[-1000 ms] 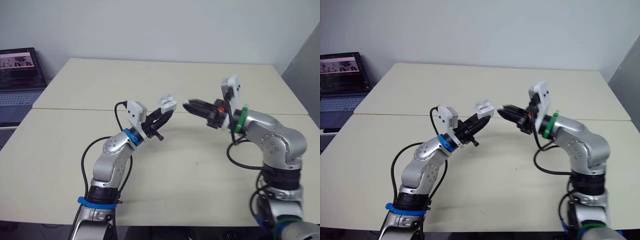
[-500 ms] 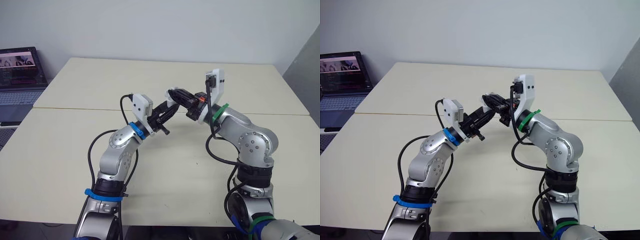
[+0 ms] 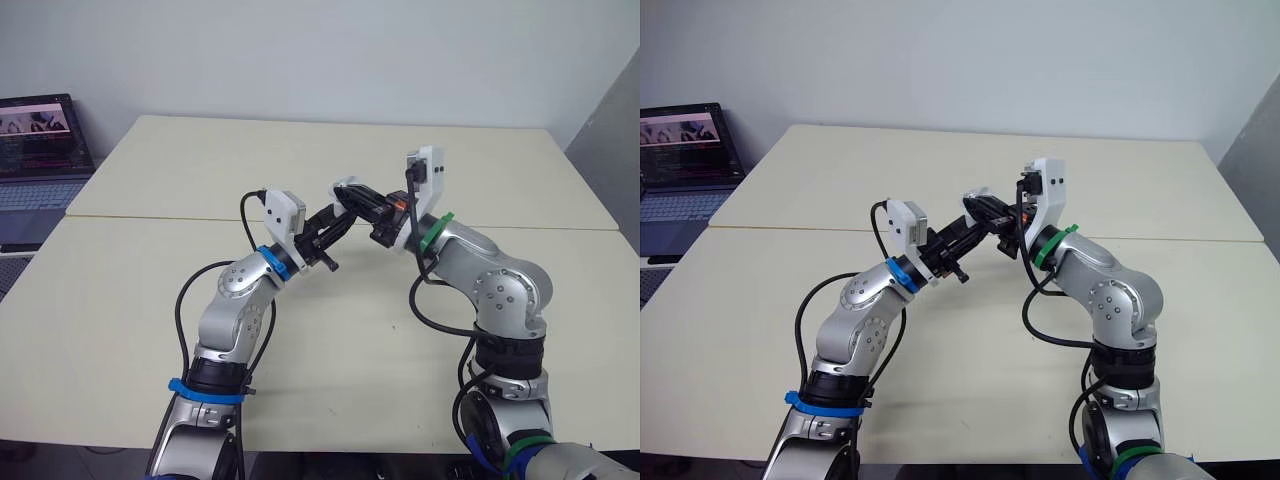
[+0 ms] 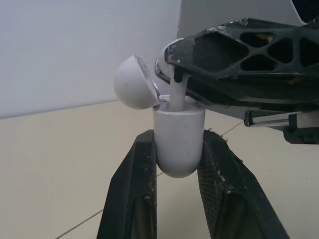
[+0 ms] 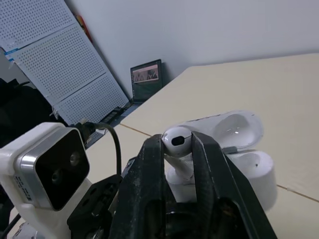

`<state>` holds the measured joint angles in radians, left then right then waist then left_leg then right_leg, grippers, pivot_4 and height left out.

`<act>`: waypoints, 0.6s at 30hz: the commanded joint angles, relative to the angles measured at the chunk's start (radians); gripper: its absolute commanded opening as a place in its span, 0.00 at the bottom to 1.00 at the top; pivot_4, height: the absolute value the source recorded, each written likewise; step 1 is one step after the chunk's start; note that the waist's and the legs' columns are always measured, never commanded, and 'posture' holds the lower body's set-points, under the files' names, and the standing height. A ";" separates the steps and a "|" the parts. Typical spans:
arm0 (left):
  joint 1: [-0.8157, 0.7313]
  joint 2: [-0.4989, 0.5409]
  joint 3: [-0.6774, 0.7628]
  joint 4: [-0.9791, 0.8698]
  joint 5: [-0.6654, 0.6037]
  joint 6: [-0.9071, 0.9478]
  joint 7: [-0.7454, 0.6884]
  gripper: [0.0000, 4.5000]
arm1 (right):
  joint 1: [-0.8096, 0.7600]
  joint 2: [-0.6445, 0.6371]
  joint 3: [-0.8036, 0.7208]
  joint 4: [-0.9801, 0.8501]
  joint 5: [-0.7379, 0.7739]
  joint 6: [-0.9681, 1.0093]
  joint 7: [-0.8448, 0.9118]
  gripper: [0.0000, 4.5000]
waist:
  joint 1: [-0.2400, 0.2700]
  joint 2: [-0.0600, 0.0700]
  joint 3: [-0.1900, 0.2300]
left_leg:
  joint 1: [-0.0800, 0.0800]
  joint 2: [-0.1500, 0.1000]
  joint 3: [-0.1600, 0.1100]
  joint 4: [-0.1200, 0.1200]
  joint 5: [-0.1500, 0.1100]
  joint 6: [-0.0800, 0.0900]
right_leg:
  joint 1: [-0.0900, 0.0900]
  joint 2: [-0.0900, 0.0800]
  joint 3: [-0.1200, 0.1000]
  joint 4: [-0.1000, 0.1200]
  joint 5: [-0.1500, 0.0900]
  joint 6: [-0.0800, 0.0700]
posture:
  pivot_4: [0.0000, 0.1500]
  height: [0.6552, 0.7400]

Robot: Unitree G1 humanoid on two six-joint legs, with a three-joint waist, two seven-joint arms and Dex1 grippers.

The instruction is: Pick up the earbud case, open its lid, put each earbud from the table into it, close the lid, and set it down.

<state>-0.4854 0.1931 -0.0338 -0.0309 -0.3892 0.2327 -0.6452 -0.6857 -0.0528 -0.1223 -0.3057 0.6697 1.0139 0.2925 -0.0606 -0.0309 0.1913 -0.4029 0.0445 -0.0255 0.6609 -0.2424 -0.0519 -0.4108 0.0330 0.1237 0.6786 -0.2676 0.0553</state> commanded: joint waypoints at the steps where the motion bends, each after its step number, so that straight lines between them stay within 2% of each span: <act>1: -0.020 -0.005 -0.003 -0.035 -0.005 -0.024 -0.009 0.16 | 0.006 0.004 0.013 -0.002 0.017 -0.006 -0.011 0.09 | 0.000 0.000 0.000 | 0.000 0.000 0.000 0.000 0.000 0.000 | 0.000 0.000 0.000 0.000 0.000 0.000 | 1.00 1.00; 7: -0.020 -0.005 -0.003 -0.038 -0.006 -0.020 -0.009 0.16 | 0.025 -0.015 0.037 0.011 -0.008 -0.021 -0.017 0.09 | 0.000 0.000 0.000 | 0.000 0.000 0.000 0.000 0.000 0.000 | 0.000 0.000 0.000 0.000 0.000 0.000 | 1.00 1.00; 14: -0.024 -0.012 -0.004 -0.041 -0.004 -0.013 -0.009 0.16 | 0.034 -0.030 0.048 0.018 -0.011 -0.035 -0.025 0.62 | -0.002 0.000 0.000 | 0.000 0.000 0.000 -0.001 0.000 0.000 | 0.000 0.000 0.000 -0.001 0.000 0.000 | 1.00 1.00; 18: -0.019 -0.010 -0.004 -0.042 -0.004 -0.009 -0.012 0.16 | 0.021 -0.035 0.025 0.026 0.000 -0.061 -0.023 0.62 | -0.002 0.000 0.000 | -0.001 0.000 0.000 -0.001 0.000 0.000 | -0.001 0.000 0.000 -0.001 0.000 0.000 | 1.00 1.00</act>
<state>-0.4840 0.1916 -0.0344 -0.0075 -0.3762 0.2530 -0.6434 -0.6615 -0.0798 -0.0814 -0.2875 0.6689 0.9623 0.2806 -0.0622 -0.0309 0.1913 -0.4036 0.0446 -0.0253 0.6601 -0.2424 -0.0518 -0.4114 0.0330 0.1238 0.6773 -0.2680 0.0551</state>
